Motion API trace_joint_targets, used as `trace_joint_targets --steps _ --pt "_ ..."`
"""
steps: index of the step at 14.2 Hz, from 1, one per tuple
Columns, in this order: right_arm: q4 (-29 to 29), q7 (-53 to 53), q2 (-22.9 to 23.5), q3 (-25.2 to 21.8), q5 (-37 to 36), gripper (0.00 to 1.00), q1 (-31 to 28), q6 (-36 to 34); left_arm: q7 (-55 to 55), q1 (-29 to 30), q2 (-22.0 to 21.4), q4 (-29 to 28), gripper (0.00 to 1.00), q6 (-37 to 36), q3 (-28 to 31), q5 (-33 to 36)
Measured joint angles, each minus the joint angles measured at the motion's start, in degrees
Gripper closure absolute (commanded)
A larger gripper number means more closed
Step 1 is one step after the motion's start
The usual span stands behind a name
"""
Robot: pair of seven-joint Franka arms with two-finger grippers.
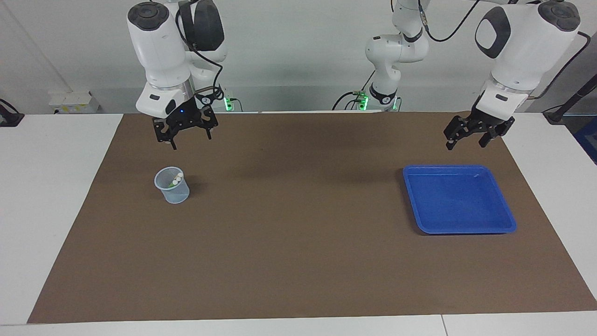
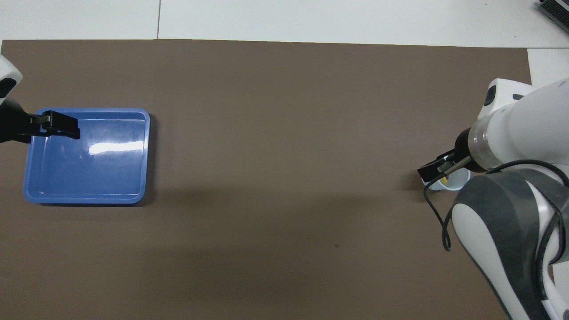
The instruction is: Transfer and insert pens with both arms
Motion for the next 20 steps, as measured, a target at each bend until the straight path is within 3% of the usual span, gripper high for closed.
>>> trace_joint_targets --steps 4,9,20 --pt "3.56 0.15 3.02 -2.67 0.00 0.00 2.30 -2.55 0.00 -0.01 0.21 1.80 0.00 -1.28 0.21 0.00" --pt "3.48 0.22 3.07 -6.03 0.20 0.00 3.69 -3.95 0.00 -0.36 0.20 2.02 0.00 -2.77 0.19 0.00" --pt "3.41 0.94 1.01 -6.41 0.93 0.00 3.94 -5.20 0.00 -0.45 0.15 2.22 0.00 -5.05 0.46 0.00"
